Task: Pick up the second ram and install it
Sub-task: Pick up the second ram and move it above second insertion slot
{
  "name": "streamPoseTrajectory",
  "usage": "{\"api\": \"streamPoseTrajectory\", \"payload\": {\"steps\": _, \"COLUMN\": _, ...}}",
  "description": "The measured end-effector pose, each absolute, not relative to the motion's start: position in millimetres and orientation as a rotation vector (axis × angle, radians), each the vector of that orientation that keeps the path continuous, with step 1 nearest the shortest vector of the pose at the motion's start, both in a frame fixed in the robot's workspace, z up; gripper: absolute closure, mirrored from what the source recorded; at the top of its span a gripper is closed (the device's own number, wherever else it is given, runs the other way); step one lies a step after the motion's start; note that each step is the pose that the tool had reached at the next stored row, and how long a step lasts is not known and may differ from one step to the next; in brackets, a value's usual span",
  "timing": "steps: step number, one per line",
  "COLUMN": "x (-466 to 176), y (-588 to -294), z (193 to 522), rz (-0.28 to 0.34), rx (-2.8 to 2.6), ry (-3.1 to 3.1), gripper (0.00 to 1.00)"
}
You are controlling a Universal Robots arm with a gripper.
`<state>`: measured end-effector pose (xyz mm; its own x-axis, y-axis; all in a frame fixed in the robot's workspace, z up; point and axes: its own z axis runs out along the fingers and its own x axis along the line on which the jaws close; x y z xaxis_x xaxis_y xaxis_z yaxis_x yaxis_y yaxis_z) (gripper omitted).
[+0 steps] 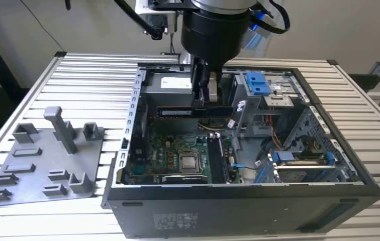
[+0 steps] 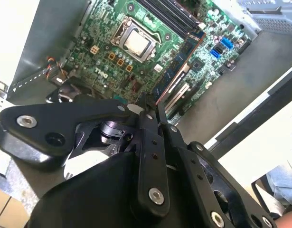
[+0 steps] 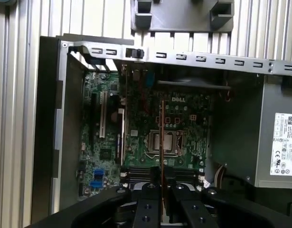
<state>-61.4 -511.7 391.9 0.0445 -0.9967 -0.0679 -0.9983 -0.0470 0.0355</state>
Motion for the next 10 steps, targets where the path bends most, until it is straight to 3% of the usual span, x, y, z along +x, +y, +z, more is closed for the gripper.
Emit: {"api": "streamPoseTrajectory", "payload": {"steps": 10, "x": -38.4, "y": -511.7, "z": 391.9, "rz": 0.115, "rx": -2.255, "ry": 2.154, "gripper": 0.86}}
